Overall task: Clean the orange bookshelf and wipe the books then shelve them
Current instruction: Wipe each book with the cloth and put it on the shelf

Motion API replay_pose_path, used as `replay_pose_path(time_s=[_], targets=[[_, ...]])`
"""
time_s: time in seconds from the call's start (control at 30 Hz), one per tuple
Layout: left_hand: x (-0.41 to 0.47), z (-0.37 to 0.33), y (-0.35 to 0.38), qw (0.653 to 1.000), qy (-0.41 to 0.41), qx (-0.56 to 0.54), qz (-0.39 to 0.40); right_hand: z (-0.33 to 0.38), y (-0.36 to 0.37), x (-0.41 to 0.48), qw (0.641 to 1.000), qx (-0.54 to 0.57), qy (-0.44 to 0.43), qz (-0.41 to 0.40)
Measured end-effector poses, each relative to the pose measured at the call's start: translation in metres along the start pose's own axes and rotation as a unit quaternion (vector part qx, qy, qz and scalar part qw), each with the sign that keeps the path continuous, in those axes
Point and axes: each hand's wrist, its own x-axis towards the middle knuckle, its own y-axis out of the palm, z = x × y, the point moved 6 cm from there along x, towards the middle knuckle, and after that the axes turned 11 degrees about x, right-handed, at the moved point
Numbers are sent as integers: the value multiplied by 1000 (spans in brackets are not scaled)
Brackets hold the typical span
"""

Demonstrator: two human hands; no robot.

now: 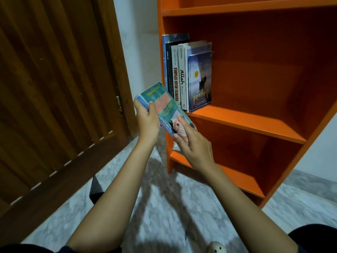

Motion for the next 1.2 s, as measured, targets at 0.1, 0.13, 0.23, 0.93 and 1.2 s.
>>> replay_pose_path(time_s=[0.1, 0.13, 0.23, 0.93, 1.2], targets=[[-7, -10, 6, 997, 32, -42, 62, 8, 10, -2, 997, 76, -4, -12], [-9, -14, 8, 993, 40, -65, 85, 9, 13, -1, 995, 100, 1, -14], [-15, -22, 10, 984, 58, -80, 150, 13, 16, 7, 995, 101, -9, -20], [-31, -45, 31, 981, 114, -67, 141, -5, -46, 58, 935, 242, 84, -246], [-21, -51, 21, 989, 127, -76, 18, 30, -12, 20, 983, 93, -102, -121]])
